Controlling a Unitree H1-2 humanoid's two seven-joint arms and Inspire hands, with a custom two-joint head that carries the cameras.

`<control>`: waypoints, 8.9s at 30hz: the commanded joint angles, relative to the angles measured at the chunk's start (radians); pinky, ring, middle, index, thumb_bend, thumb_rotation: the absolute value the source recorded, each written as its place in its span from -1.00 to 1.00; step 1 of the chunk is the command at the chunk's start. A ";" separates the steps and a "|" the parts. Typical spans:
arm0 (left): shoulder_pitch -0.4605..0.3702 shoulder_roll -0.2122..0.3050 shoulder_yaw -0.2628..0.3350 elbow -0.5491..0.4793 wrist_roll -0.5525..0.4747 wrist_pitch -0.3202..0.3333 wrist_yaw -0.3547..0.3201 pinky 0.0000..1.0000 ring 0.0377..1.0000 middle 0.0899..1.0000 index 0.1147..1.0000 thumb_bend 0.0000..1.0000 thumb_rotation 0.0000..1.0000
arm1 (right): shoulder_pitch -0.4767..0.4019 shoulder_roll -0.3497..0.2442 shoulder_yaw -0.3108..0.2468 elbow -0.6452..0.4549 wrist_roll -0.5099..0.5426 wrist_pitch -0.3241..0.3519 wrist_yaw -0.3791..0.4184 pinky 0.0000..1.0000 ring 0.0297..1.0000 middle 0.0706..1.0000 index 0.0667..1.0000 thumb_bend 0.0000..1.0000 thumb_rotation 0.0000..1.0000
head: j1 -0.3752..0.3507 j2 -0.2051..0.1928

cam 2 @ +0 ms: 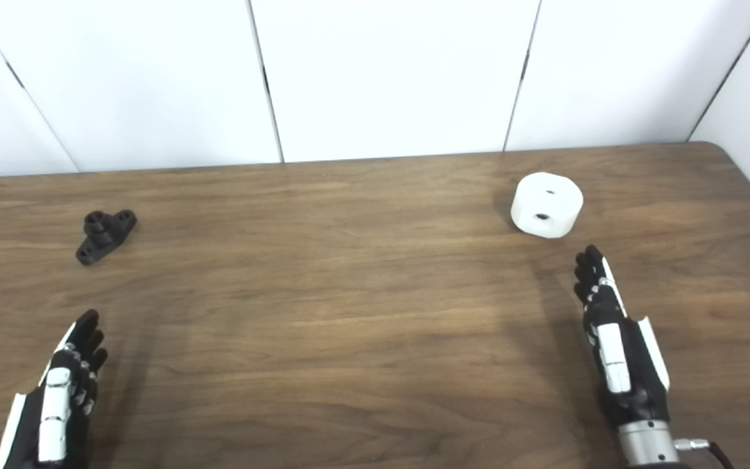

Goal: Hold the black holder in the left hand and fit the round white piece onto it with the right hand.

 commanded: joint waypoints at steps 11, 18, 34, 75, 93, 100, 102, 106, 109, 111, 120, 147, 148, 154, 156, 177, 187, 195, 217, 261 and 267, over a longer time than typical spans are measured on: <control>0.017 -0.047 -0.031 0.002 0.035 -0.072 0.021 1.00 0.99 0.93 0.80 -0.05 0.78 | 0.006 -0.046 -0.013 0.084 0.047 -0.049 0.030 1.00 1.00 0.98 1.00 0.15 1.00 | 0.142 -0.051; 0.028 -0.062 -0.063 0.035 0.061 -0.116 0.039 1.00 0.97 0.90 0.78 -0.08 0.73 | 0.002 -0.068 -0.019 0.133 0.066 -0.078 0.048 1.00 1.00 1.00 1.00 0.18 1.00 | 0.216 -0.109; 0.058 -0.078 -0.133 0.069 0.129 -0.190 0.095 1.00 0.97 0.90 0.78 -0.11 0.67 | 0.021 -0.100 -0.035 0.144 0.085 -0.052 0.063 1.00 1.00 1.00 1.00 0.36 1.00 | 0.299 -0.176; -0.205 0.004 0.010 -0.133 0.794 0.221 0.265 0.83 0.83 0.74 0.60 0.38 -0.54 | 0.053 -0.069 -0.034 0.139 0.105 -0.077 0.080 1.00 0.97 0.92 0.91 0.23 1.00 | 0.306 -0.221; -0.472 0.135 0.021 0.096 0.880 0.421 0.211 0.69 0.85 0.77 0.52 0.49 -0.21 | 0.054 -0.077 -0.021 0.138 0.100 -0.077 0.091 1.00 1.00 0.99 0.99 0.43 1.00 | 0.292 -0.212; -0.540 0.170 0.025 0.206 0.861 0.439 0.219 0.81 0.87 0.77 0.50 0.52 -0.20 | 0.060 -0.078 -0.022 0.130 0.091 -0.070 0.088 1.00 1.00 1.00 0.98 0.49 0.99 | 0.290 -0.208; -0.554 0.173 0.025 0.238 0.862 0.434 0.236 0.78 0.86 0.77 0.49 0.53 -0.21 | 0.062 -0.076 -0.022 0.122 0.090 -0.060 0.085 1.00 1.00 1.00 0.98 0.51 0.99 | 0.290 -0.208; -0.576 0.182 0.019 0.294 0.858 0.439 0.248 0.82 0.87 0.78 0.49 0.56 -0.19 | 0.061 -0.076 -0.022 0.129 0.091 -0.068 0.088 1.00 1.00 1.00 1.00 0.49 1.00 | 0.287 -0.207; -0.588 0.197 0.006 0.332 0.861 0.447 0.241 0.89 0.87 0.78 0.49 0.55 -0.16 | 0.061 -0.077 -0.022 0.133 0.090 -0.073 0.088 1.00 1.00 1.00 1.00 0.49 1.00 | 0.287 -0.207; -0.599 0.205 -0.005 0.343 0.862 0.480 0.216 0.93 0.88 0.79 0.52 0.53 -0.10 | 0.062 -0.075 -0.023 0.133 0.091 -0.070 0.086 1.00 1.00 1.00 1.00 0.48 0.99 | 0.286 -0.205; -0.648 0.209 0.002 0.402 0.858 0.513 0.156 0.82 0.86 0.76 0.49 0.54 -0.09 | 0.068 -0.069 -0.021 0.122 0.104 -0.064 0.087 1.00 1.00 1.00 1.00 0.48 0.97 | 0.283 -0.204; -0.772 0.278 -0.099 0.601 0.825 0.497 0.163 0.86 0.85 0.75 0.40 0.58 -0.24 | 0.079 -0.055 -0.012 0.114 0.068 -0.081 0.072 1.00 1.00 0.98 0.98 0.36 1.00 | 0.255 -0.202; -0.773 0.280 -0.103 0.602 0.823 0.498 0.164 0.85 0.85 0.75 0.40 0.58 -0.24 | 0.079 -0.055 -0.012 0.112 0.067 -0.080 0.071 1.00 1.00 0.97 0.98 0.36 1.00 | 0.255 -0.202; -0.777 0.289 -0.128 0.613 0.821 0.505 0.163 0.85 0.85 0.75 0.41 0.58 -0.21 | 0.081 -0.053 -0.011 0.112 0.068 -0.089 0.073 1.00 1.00 0.98 0.98 0.36 1.00 | 0.253 -0.201; -0.779 0.289 -0.134 0.617 0.825 0.507 0.167 0.86 0.85 0.75 0.41 0.58 -0.22 | 0.081 -0.053 -0.011 0.113 0.073 -0.088 0.075 1.00 1.00 0.98 0.98 0.38 1.00 | 0.252 -0.201; -0.780 0.313 -0.196 0.657 0.894 0.513 0.193 0.96 0.83 0.68 0.17 0.60 -0.42 | 0.081 -0.050 -0.014 0.095 0.074 -0.069 0.067 1.00 1.00 0.99 0.99 0.31 1.00 | 0.250 -0.193; -0.773 0.304 -0.185 0.676 0.859 0.466 0.272 0.89 0.74 0.55 -0.15 0.07 -0.86 | 0.077 -0.052 -0.015 0.100 0.068 -0.069 0.065 1.00 1.00 0.99 1.00 0.28 1.00 | 0.249 -0.190; -0.764 0.316 -0.194 0.669 0.830 0.435 0.278 0.90 0.70 0.44 -0.16 0.04 -0.90 | 0.072 -0.051 -0.012 0.104 0.086 -0.067 0.072 1.00 1.00 1.00 1.00 0.28 1.00 | 0.243 -0.188; -0.619 0.252 -0.272 0.346 0.767 0.454 0.057 0.76 0.73 0.48 -0.15 0.03 -0.89 | 0.064 -0.031 0.002 0.095 0.049 -0.077 0.055 1.00 1.00 0.98 1.00 0.21 1.00 | 0.156 -0.161; -0.261 0.216 -0.613 0.130 0.710 0.135 -0.178 0.88 0.84 0.64 -0.15 0.03 -0.91 | 0.092 0.030 0.047 -0.051 -0.067 0.029 -0.009 1.00 1.00 0.92 0.93 0.12 1.00 | -0.119 -0.041; -0.259 0.227 -0.618 0.139 0.814 0.106 -0.143 0.89 0.81 0.61 -0.15 0.03 -0.91 | 0.085 0.022 0.037 -0.108 -0.119 0.097 -0.035 1.00 0.96 0.89 0.89 0.05 0.96 | -0.136 -0.060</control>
